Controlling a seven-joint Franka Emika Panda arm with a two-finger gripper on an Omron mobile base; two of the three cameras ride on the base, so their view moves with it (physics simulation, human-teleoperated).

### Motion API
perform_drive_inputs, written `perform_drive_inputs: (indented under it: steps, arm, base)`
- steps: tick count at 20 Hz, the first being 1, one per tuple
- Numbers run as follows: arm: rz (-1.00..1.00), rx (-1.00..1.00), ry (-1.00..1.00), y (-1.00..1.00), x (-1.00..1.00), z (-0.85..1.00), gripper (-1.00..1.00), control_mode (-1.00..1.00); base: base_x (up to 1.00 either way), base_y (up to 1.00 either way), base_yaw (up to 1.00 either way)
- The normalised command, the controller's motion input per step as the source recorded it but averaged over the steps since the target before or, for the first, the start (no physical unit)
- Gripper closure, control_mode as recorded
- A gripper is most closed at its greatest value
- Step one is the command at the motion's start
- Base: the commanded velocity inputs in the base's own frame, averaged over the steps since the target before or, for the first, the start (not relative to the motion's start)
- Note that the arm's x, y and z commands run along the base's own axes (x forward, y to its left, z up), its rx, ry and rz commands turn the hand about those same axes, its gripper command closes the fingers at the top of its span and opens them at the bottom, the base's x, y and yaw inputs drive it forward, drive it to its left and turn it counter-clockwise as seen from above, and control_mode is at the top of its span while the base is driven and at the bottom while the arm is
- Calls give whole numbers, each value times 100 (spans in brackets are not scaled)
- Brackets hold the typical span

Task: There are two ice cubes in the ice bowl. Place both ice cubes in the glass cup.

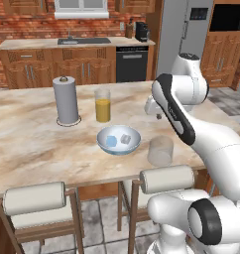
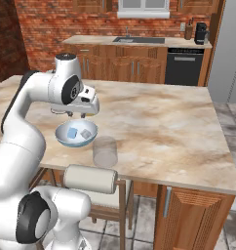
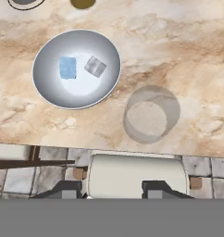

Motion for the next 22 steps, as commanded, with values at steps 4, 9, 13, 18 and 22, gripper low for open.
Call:
perform_drive_inputs:
  steps: [4,9,13,18,22]
  arm:
    - [0,-1,0,9,0,0,-100,-100]
    - [-1,0,-1,43,12,-12,-100,-100]
    - [-1,-1,0,67,32,-36,-100,-100]
    - [2,-9,1,27,44,-39,-100,-100]
    - [12,-12,4,4,47,-45,-100,-100]
  base:
    - [0,0,0]
    - [0,0,0]
    - [0,0,0]
    - [0,0,0]
    - [0,0,0]
